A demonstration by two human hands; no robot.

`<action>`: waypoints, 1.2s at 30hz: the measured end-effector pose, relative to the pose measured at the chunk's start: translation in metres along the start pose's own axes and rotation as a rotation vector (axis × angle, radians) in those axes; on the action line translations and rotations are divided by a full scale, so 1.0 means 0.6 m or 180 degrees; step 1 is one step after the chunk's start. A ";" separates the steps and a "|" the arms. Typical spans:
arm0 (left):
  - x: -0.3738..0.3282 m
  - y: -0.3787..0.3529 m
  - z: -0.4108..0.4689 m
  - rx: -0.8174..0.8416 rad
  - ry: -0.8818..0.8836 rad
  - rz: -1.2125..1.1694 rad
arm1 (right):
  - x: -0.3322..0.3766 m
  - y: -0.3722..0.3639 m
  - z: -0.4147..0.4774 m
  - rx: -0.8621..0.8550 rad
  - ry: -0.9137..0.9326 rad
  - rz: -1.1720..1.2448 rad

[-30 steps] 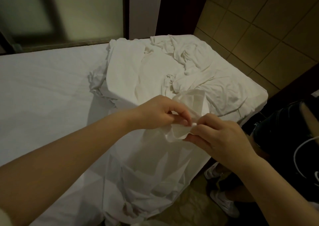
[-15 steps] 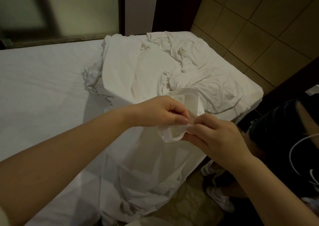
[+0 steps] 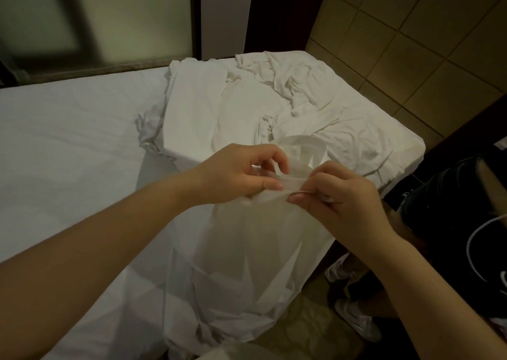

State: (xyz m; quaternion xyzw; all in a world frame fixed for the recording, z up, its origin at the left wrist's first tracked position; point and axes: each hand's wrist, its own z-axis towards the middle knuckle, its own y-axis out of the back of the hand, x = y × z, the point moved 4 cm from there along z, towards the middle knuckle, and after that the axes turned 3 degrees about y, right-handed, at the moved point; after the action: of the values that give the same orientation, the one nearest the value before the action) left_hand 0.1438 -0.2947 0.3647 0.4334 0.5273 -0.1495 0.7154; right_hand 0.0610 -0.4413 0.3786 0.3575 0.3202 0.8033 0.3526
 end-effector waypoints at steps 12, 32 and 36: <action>-0.006 0.028 0.006 -0.1251 -0.1049 0.1184 | 0.022 0.022 0.044 0.0067 0.0137 -0.0485; -0.088 0.023 0.023 -0.0759 -0.0797 0.0137 | 0.043 0.151 0.056 -0.0129 -0.0379 -0.0816; -0.119 0.016 0.032 -0.0786 -0.0865 0.0463 | 0.049 0.187 0.044 -0.0523 -0.0296 -0.1068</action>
State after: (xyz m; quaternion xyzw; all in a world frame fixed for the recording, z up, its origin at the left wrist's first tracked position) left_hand 0.1338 -0.3212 0.4336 0.3552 0.4075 -0.0887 0.8366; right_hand 0.0297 -0.4724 0.4888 0.3059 0.2920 0.7393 0.5240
